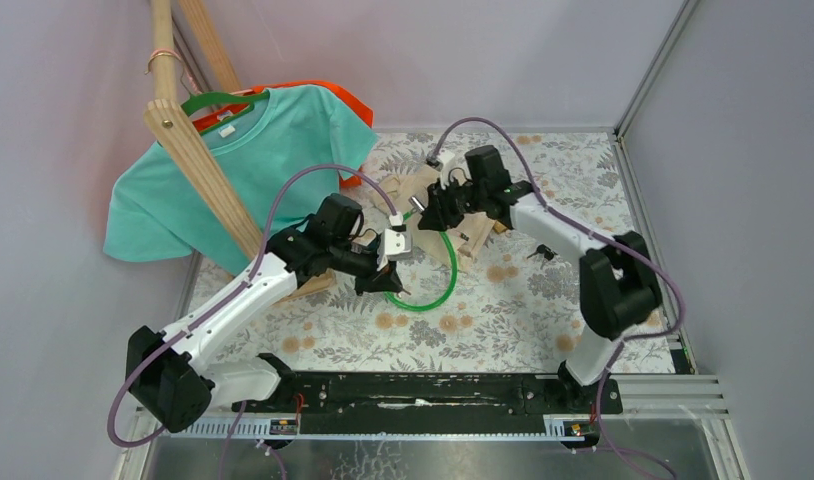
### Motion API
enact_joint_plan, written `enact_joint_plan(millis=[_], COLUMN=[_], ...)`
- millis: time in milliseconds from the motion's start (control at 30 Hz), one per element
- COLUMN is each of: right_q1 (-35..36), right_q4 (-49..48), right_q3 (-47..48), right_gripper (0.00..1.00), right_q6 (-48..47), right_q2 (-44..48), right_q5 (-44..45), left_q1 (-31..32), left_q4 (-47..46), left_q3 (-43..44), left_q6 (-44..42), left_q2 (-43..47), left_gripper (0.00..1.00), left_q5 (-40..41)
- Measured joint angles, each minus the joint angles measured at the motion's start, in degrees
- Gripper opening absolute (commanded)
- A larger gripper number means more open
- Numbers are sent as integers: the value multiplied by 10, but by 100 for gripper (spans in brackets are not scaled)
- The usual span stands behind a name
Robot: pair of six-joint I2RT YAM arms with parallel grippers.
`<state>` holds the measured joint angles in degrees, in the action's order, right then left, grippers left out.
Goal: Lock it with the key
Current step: Place the lock at the center of the board, then place the key at the center of the board.
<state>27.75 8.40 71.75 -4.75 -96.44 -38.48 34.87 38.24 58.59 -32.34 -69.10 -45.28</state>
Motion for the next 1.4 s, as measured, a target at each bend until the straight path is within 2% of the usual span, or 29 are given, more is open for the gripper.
enact_joint_plan(millis=[133, 267, 367, 467, 533, 700, 967, 1133, 1300, 1400], right_q1=[3, 0, 0, -3, -8, -43, -153, -216, -278, -290], right_q4=[4, 39, 70, 88, 95, 97, 81, 62, 51, 46], right_q3=[55, 104, 116, 116, 108, 63, -56, -136, -144, -144], right_gripper=[23, 42, 57, 80, 86, 88, 90, 91, 90, 90], right_q6=[22, 28, 15, -7, -23, -61, -75, -67, -54, -55], right_q2=[-92, -158, -168, -157, -136, -41, 92, 141, 150, 150], right_q5=[3, 17, 40, 70, 92, 127, 156, 159, 150, 150], left_q1=[0, 6, 22, 42, 58, 102, 195, 216, 217, 217], left_q4=[-1, -10, -17, -27, -30, -47, -96, -108, -113, -111], left_q3=[-15, -31, -32, -32, -30, -7, 75, 122, 136, 133], left_q6=[-3, 3, 8, 8, 8, 15, 48, 65, 68, 57], left_q2=[0, -3, -21, -52, -81, -149, -275, -347, -365, -364], left_gripper=[2, 3, 3, 3, 3, 5, 14, 18, 20, 27], left_q5=[-2, 7, 23, 39, 49, 72, 126, 163, 184, 184])
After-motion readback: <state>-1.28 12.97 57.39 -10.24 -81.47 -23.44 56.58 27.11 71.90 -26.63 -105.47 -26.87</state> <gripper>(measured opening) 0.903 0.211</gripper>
